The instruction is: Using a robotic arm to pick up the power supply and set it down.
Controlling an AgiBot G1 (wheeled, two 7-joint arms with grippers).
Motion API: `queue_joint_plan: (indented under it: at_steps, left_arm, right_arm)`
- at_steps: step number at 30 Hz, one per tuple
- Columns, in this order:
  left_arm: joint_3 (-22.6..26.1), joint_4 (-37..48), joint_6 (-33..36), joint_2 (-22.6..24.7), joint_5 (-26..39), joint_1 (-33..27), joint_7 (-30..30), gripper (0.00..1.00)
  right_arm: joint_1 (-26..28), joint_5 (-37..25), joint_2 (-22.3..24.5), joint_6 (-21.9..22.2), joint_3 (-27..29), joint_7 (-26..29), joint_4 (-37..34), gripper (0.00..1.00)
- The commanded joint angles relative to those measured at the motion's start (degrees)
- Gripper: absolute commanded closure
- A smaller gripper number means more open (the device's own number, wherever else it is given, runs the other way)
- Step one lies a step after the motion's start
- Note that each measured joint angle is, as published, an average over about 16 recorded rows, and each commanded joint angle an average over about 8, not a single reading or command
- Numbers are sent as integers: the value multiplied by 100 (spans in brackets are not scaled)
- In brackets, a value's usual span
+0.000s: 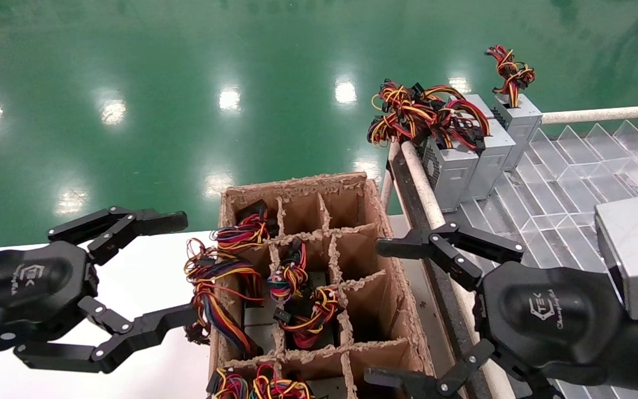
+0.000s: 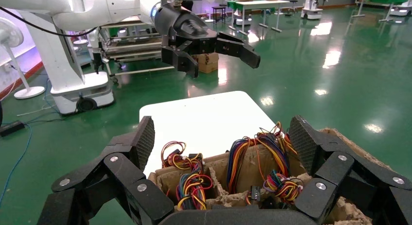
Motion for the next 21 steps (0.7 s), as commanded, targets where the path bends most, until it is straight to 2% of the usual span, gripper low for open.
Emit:
queue_joint_plan:
  at_steps: [1, 14, 21]
  left_arm:
    - [0, 0, 0, 0, 0, 0, 0, 0]
    - [0, 0, 0, 0, 0, 0, 0, 0]
    - [0, 0, 0, 0, 0, 0, 0, 86]
  right_arm:
    - [0, 0, 0, 0, 0, 0, 0, 0]
    - [0, 0, 0, 0, 0, 0, 0, 0]
    - [5, -7, 4, 4, 5, -8, 4, 0]
